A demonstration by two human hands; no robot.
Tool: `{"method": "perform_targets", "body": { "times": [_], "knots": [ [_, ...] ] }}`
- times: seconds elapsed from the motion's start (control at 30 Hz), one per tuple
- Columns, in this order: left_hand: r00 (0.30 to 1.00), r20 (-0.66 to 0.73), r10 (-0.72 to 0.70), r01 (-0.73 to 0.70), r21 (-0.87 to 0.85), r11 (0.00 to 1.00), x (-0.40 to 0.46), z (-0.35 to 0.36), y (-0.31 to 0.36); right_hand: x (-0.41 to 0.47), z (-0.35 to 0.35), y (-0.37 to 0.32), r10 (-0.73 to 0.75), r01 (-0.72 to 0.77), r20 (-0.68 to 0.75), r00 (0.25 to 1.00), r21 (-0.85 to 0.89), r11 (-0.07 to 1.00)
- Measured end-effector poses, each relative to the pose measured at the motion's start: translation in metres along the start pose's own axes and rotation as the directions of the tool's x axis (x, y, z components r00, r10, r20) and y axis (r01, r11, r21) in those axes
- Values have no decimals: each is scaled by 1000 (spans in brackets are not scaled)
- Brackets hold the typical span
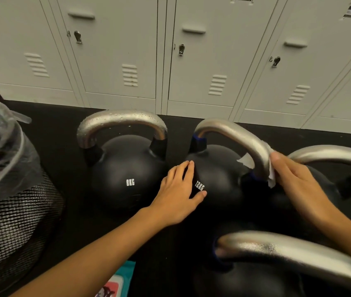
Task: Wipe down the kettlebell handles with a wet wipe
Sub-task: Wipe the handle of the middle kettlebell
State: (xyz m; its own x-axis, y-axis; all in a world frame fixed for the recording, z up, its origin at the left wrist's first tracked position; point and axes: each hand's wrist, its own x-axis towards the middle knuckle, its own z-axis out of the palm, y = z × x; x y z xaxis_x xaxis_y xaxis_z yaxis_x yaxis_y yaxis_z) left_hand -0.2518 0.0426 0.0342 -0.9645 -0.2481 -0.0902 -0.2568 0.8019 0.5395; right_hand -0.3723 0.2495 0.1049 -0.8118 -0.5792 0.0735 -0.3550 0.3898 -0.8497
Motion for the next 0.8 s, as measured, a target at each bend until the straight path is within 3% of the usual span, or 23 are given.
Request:
{"method": "perform_targets", "body": {
  "times": [0.17,0.33,0.47,0.57,0.67,0.8],
  "knots": [
    [1000,-22,7,-8,-61,998,2,-2,0,25,1,-28,-197,195,23,980,-290,937],
    [977,-212,-3,-56,-275,960,12,-14,1,63,10,-58,-243,319,220,945,-442,838],
    [904,-428,-2,-198,-423,884,24,-31,11,91,27,-78,-292,445,347,891,-545,711],
    [796,-606,15,-351,-440,826,34,-45,24,104,42,-79,-286,496,411,865,-622,606],
    [707,-707,27,-435,-404,805,53,-66,39,104,42,-78,-299,450,346,889,-548,705],
    [773,-624,118,-435,-384,814,85,-80,52,97,24,-73,-224,299,252,942,-318,900]
  ]
}}
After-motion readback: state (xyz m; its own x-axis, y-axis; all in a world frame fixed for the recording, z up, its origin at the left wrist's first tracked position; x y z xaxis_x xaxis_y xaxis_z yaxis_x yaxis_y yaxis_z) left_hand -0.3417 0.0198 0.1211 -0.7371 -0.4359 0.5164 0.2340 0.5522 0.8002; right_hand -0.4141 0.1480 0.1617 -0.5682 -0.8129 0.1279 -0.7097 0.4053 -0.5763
